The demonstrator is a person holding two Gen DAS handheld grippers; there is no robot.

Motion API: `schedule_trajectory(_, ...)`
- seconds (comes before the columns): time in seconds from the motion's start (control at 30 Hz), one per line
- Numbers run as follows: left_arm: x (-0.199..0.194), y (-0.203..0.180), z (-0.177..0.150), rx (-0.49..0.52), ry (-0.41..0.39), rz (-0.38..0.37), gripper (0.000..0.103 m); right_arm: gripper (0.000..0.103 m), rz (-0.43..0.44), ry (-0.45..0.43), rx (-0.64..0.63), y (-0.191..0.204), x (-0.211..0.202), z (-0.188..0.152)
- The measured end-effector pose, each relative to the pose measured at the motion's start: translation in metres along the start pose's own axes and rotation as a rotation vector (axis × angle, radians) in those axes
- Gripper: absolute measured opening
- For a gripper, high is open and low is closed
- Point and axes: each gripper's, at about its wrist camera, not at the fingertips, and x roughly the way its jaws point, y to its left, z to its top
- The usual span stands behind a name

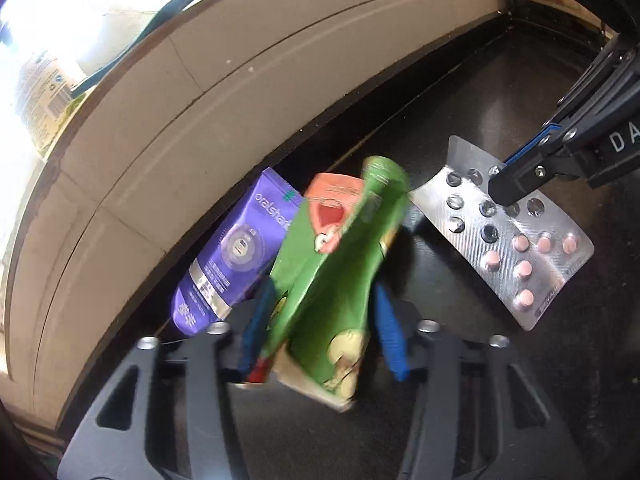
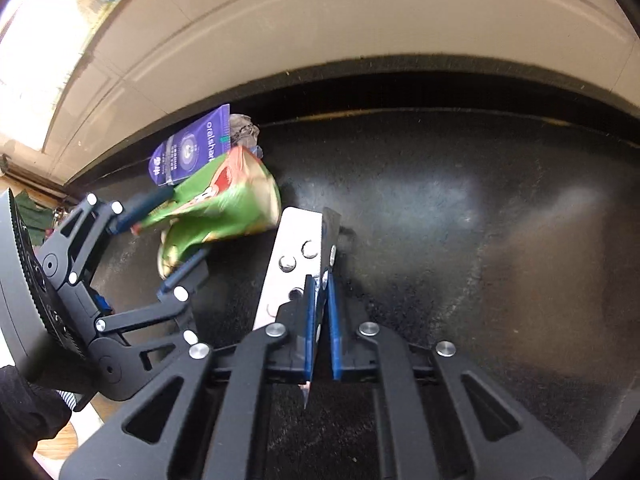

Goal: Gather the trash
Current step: 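Grasp the green snack bag with the left tool while the right tool grasps the pill blister pack, then carry bag and blister pack over the bin and open both tools to drop them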

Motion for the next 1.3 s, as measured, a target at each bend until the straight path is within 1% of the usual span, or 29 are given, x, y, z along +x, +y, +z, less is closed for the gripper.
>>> schedule_trajectory(0.03, -0.005, 0.0, -0.002, -0.022, 0.004, -0.004, 0.038, 0.005, -0.008, -0.009, -0.014, 0.002, -0.005, -0.002)
schedule_trajectory(0.17, -0.037, 0.0, -0.011, -0.167, 0.036, -0.031, 0.036, 0.005, -0.025, -0.046, -0.069, 0.011, -0.03, -0.019)
schedule_trajectory(0.27, -0.071, -0.008, -0.031, -0.29, 0.051, -0.04, 0.036, 0.005, -0.032, -0.071, -0.105, 0.018, -0.051, -0.037)
schedule_trajectory(0.37, -0.102, -0.014, -0.051, -0.382, 0.072, -0.037, 0.036, 0.005, -0.03, -0.09, -0.131, 0.019, -0.07, -0.059)
schedule_trajectory(0.57, -0.148, -0.028, -0.086, -0.523, 0.103, -0.036, 0.036, 0.005, -0.034, -0.102, -0.172, 0.021, -0.097, -0.105)
schedule_trajectory(0.7, -0.164, -0.034, -0.1, -0.558, 0.111, -0.032, 0.036, 0.005, -0.035, -0.098, -0.176, 0.016, -0.103, -0.131)
schedule_trajectory(0.8, -0.172, -0.04, -0.105, -0.564, 0.108, -0.02, 0.036, 0.005, -0.037, -0.099, -0.179, 0.014, -0.106, -0.144)
schedule_trajectory(0.93, -0.187, -0.052, -0.114, -0.57, 0.1, -0.006, 0.036, 0.005, -0.033, -0.102, -0.185, 0.024, -0.105, -0.149)
schedule_trajectory(1.07, -0.198, -0.051, -0.121, -0.592, 0.083, 0.021, 0.036, 0.005, -0.011, -0.105, -0.217, 0.039, -0.107, -0.149)
schedule_trajectory(1.17, -0.213, -0.043, -0.136, -0.64, 0.08, 0.058, 0.036, 0.005, 0.017, -0.097, -0.276, 0.067, -0.101, -0.148)
schedule_trajectory(1.23, -0.224, -0.037, -0.151, -0.68, 0.085, 0.091, 0.036, 0.005, 0.046, -0.085, -0.332, 0.093, -0.094, -0.148)
schedule_trajectory(1.3, -0.239, -0.028, -0.173, -0.74, 0.095, 0.134, 0.036, 0.005, 0.079, -0.071, -0.39, 0.123, -0.086, -0.149)
